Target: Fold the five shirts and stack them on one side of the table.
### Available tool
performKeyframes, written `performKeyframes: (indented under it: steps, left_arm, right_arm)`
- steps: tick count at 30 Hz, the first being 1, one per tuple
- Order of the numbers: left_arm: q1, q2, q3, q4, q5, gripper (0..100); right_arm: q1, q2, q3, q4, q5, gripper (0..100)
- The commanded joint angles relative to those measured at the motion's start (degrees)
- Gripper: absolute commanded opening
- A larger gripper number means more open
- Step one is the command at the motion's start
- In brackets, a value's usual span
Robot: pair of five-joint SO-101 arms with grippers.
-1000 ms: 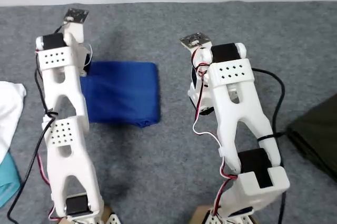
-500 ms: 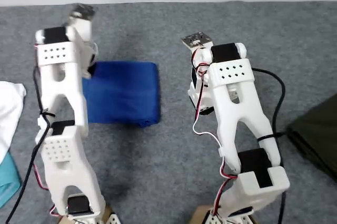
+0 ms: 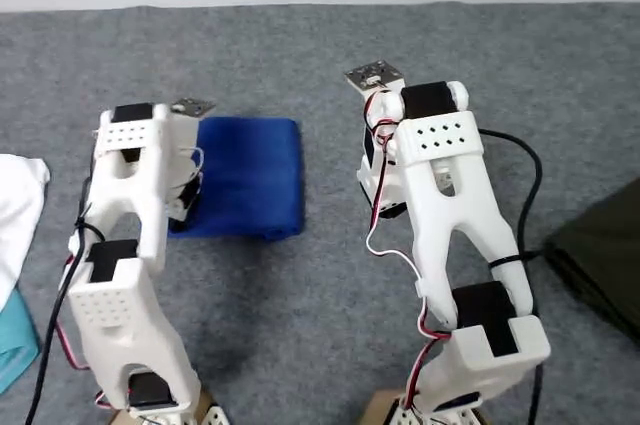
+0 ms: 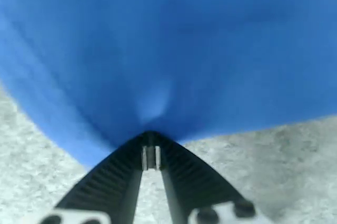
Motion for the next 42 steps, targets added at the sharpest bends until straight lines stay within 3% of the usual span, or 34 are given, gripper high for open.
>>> performKeyframes:
  steps: [1, 12, 21, 23, 26, 30, 33, 42]
  left_arm:
    - [-0.7, -4.4, -0.04, -0.79, -0.62, 0]
    - [-1.05, -4.92, -12.79, 8.44, -4.75, 0]
    - [0.26, -22.95, -11.03, 8.35, -6.42, 0]
    - [-0.18, -26.9, -9.8, 8.26, -6.33, 0]
    - [-3.34, -31.56, -6.81, 8.26, -6.24, 0]
    - [-9.93, -35.6, -1.01, 8.18, -4.31, 0]
    - [-16.09, -37.8, 2.24, 8.18, -3.69, 0]
    - [-30.59, -42.81, 9.01, 8.18, -3.87, 0]
  right_arm:
    - [0.13, -2.95, -0.26, 1.71, -0.35, 1.0]
    - [0.13, -2.95, -0.26, 1.63, -0.35, 1.0]
    - [-0.22, -2.95, -0.62, 1.36, -0.7, 1.4]
    - [-1.36, -2.86, -0.62, -0.57, -4.57, 1.5]
    - [-4.26, -2.33, -0.62, -4.35, -13.54, 3.3]
    - [-8.92, 2.95, -0.79, -7.96, -22.07, 15.2]
    - [-11.82, 8.75, -3.96, -9.01, -28.84, 15.9]
    - [-17.63, 26.59, -25.23, -10.68, -31.21, 14.7]
